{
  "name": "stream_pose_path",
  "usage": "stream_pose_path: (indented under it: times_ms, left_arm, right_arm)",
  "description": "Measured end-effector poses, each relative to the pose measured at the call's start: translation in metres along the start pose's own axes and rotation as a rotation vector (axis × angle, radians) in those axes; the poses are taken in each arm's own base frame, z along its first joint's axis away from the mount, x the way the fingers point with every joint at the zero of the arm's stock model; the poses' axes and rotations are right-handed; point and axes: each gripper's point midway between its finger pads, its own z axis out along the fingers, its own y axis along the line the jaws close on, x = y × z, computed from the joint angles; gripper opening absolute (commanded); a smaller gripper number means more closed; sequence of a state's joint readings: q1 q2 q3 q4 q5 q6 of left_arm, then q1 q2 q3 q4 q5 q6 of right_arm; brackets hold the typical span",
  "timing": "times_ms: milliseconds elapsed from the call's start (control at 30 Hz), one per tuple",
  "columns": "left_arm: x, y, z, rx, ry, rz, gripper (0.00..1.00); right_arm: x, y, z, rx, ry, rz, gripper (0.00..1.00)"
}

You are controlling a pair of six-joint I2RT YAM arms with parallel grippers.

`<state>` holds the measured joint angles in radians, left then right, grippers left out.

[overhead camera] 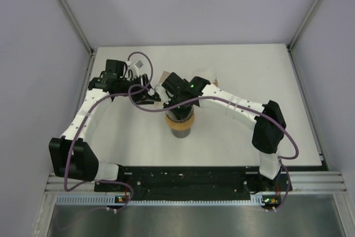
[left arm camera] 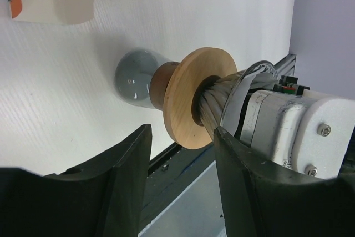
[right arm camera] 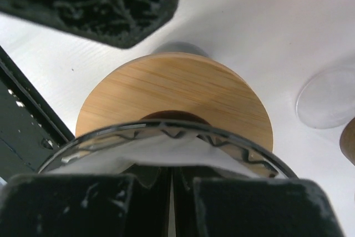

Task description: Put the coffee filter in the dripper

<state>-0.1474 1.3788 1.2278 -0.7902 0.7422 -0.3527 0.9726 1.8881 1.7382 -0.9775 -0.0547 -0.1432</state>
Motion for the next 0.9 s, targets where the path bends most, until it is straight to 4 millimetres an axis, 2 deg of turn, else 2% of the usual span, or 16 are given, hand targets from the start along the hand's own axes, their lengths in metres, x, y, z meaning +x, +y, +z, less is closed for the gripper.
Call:
stream_pose_path:
  times_ms: [167,333,600,767,900]
  left_arm:
    - [0.0,0.005,-0.001,-0.025,-0.01,-0.077,0.48]
    - [0.002,0.002,-0.005,-0.024,-0.014,-0.074,0.48]
    - [-0.014,0.013,-0.032,-0.089,-0.11,-0.018,0.48]
    - [-0.015,0.009,-0.043,-0.106,-0.153,0.065,0.56]
    - [0.0,0.002,-0.028,-0.118,-0.11,0.157,0.65]
  right_arm:
    - [-0.003,0.002,0.007,0.015,0.01,0.061,0.0]
    - [-0.008,-0.002,0.012,0.061,0.01,0.145,0.0]
    - [-0.016,-0.011,0.017,0.119,-0.006,0.246,0.0]
    - [-0.02,-0.018,0.018,0.143,-0.016,0.305,0.0]
    - [-0.025,-0.023,0.02,0.162,-0.023,0.344,0.0]
